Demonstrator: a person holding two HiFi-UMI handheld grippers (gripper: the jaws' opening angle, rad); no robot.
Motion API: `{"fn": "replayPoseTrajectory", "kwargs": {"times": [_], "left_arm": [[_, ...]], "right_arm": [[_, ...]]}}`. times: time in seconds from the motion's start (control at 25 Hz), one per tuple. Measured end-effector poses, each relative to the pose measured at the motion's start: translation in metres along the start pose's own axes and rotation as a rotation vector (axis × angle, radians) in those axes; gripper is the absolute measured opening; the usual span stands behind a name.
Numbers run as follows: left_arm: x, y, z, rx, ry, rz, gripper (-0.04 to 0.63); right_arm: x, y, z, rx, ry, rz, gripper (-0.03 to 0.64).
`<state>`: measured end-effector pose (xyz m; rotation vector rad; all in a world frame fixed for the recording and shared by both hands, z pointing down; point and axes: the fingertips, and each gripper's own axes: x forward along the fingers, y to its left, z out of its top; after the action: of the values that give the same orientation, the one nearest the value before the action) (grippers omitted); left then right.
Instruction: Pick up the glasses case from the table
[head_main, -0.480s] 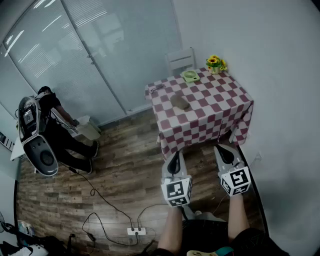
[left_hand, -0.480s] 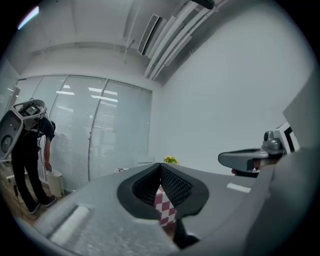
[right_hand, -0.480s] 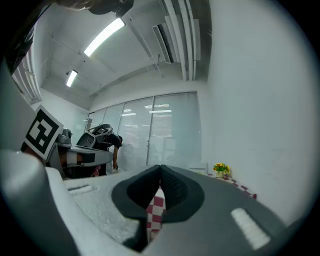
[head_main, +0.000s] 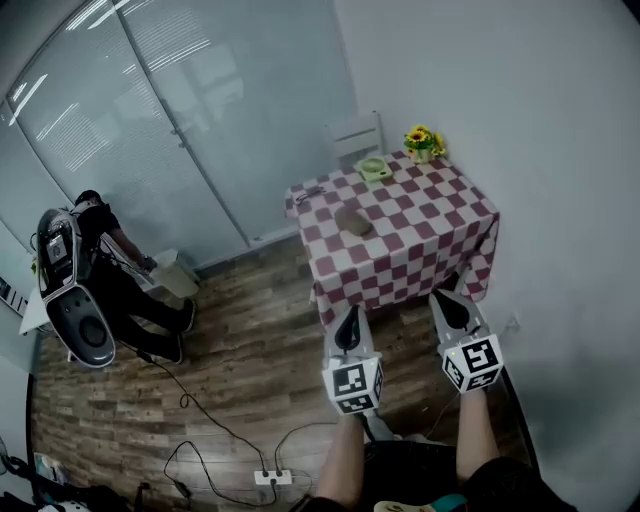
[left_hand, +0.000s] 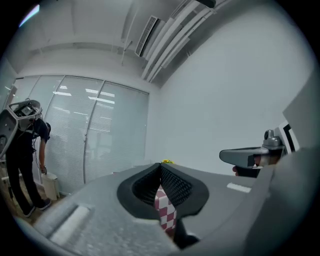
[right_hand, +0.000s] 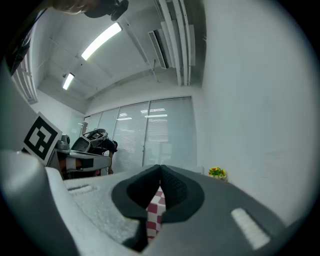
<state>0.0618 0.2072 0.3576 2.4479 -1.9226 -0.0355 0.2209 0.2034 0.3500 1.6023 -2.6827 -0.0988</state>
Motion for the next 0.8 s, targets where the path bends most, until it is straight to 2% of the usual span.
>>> {"fn": "replayPoseTrajectory", "kwargs": {"times": [0.28,0.52,0.6,0.8], "left_arm": [[0.007,0.011,0.003,0.014,0.006,0.008,0.011],[0.016,0.056,-0.016,-0.024,0.040,0.095,0.011],[0.028,0.063,-0.023,-0.035,0.052,0.102,0.011],[0.062,0.063,-0.051,-0.045,0.103,0.073,0.011]], "right_arm": [[0.017,-0.010,0.002,0.031,0.005,-0.007,0.004],[0.057,0.016,-0.018,0.036,0.049,0.075,0.004],[0.071,0.016,-0.023,0.028,0.068,0.089,0.004],[0.101,-0.014,-0.052,0.081,0.127,0.023,0.003]]}}
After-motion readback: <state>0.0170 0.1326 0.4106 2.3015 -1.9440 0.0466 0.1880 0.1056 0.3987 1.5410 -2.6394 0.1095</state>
